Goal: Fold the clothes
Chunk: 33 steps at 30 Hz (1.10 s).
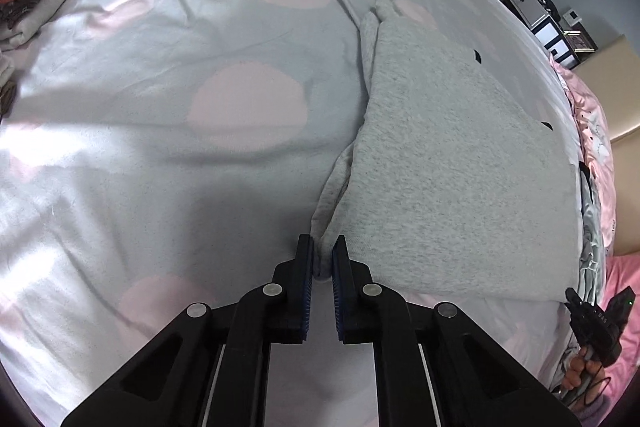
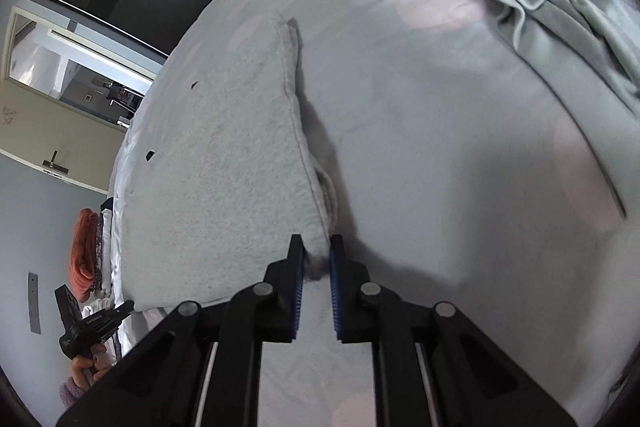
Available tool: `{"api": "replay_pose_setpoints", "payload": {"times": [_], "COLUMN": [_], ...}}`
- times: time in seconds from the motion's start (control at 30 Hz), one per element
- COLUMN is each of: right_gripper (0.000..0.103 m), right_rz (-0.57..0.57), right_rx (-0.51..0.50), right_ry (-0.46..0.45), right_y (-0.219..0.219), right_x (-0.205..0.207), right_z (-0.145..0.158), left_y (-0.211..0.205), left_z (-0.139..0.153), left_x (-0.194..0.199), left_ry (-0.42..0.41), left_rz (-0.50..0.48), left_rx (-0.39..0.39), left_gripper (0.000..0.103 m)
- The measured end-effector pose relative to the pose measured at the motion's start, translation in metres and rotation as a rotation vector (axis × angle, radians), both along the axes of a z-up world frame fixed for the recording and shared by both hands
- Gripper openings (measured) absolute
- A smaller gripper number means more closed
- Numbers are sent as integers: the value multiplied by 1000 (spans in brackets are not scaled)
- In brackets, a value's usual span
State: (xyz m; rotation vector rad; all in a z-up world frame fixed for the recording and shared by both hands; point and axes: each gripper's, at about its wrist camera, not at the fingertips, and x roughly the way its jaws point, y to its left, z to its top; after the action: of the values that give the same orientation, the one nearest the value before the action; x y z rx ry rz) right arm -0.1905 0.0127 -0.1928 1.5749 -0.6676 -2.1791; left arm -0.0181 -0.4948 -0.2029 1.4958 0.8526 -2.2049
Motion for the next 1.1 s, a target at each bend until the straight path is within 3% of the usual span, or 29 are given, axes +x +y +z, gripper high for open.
{"api": "replay_pose_setpoints", "payload": {"times": [0.07, 0.13, 0.17, 0.27, 0.43, 0.53, 0.7, 0.9, 1.0, 1.1], "right_gripper": [15, 18, 18, 20, 31, 31, 31, 31, 31, 31], "right_rz": [-11, -28, -40, -75, -93, -69, -26, 9, 20, 36], "right_rx": [-12, 9, 21, -7, -58, 1, 100, 172, 166, 150], "right_ry": [-1, 16, 27, 68, 140, 178, 240, 291, 284, 254], "right_y": [1, 4, 6, 16, 15, 8, -3, -12, -12, -14], "right_x": [2, 6, 7, 4, -16, -18, -23, -25, -25, -28], "right_z": [-3, 1, 3, 9, 14, 16, 18, 20, 19, 16], "left_y": [-2, -6, -7, -13, -18, -15, 3, 17, 14, 4], "left_z": [2, 6, 9, 21, 31, 36, 52, 54, 45, 35], "left_x": [3, 7, 9, 14, 9, -8, -54, -98, -101, -97], "left_ry": [-9, -18, -20, -19, 33, 43, 20, 51, 54, 52], "left_rz": [22, 50, 65, 121, 125, 87, -20, -93, -106, -98], "left_rx": [-18, -47, -62, -141, -152, -178, -304, -328, -360, -324], "left_gripper": [19, 33, 35, 36, 36, 36, 37, 41, 41, 41]}}
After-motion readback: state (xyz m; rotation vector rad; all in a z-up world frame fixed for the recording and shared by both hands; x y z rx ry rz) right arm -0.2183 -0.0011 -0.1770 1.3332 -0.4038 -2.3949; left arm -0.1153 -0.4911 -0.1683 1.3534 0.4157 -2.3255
